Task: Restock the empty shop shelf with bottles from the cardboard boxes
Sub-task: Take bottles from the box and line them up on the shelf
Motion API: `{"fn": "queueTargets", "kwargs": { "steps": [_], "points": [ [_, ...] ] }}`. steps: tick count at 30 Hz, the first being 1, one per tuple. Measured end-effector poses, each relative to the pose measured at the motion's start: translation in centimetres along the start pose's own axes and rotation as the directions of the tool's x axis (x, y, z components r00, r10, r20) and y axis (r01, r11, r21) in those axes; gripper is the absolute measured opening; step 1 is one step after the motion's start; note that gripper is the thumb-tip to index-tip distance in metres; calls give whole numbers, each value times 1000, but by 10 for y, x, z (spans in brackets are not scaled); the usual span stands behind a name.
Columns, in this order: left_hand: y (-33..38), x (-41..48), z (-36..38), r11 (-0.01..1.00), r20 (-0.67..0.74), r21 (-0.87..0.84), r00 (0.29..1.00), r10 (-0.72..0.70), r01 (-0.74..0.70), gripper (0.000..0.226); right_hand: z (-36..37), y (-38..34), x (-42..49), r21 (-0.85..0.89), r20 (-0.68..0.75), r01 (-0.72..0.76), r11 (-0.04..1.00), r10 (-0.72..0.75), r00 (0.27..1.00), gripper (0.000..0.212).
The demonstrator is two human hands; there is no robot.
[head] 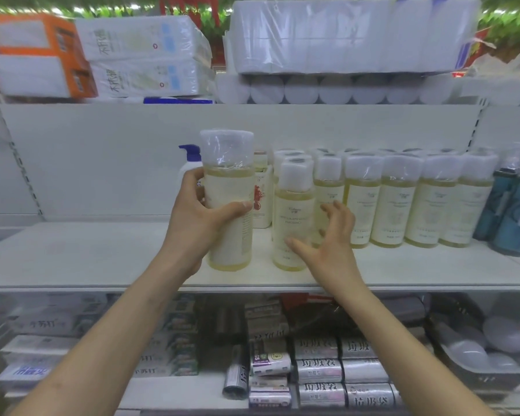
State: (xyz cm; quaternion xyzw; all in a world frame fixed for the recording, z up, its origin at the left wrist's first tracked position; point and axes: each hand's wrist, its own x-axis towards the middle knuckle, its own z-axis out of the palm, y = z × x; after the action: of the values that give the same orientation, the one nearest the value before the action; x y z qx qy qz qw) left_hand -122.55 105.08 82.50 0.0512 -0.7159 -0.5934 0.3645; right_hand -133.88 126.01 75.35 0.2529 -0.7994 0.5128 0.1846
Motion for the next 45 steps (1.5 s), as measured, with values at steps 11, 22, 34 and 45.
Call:
{"fn": "queueTargets", "kwargs": {
  "steps": [11, 22, 34, 45],
  "points": [
    [18, -42, 106, 991, 23, -108, 996, 84, -81, 84, -27, -45, -40, 126, -86, 180, 976, -170, 982, 102],
    [14, -53, 137, 989, 150, 78, 982, 112, -125, 64, -64, -8, -22, 299, -145, 52, 953, -9, 989, 90],
    [-57, -22, 102, 956, 75, 292, 997, -9, -14, 86, -78, 60, 27, 412, 248, -151, 898, 49, 967, 87],
    [-63, -13, 107, 974, 150, 222, 989, 1, -35, 68, -51, 48, 12, 16, 4, -59, 998, 59, 998, 117]
  ]
}}
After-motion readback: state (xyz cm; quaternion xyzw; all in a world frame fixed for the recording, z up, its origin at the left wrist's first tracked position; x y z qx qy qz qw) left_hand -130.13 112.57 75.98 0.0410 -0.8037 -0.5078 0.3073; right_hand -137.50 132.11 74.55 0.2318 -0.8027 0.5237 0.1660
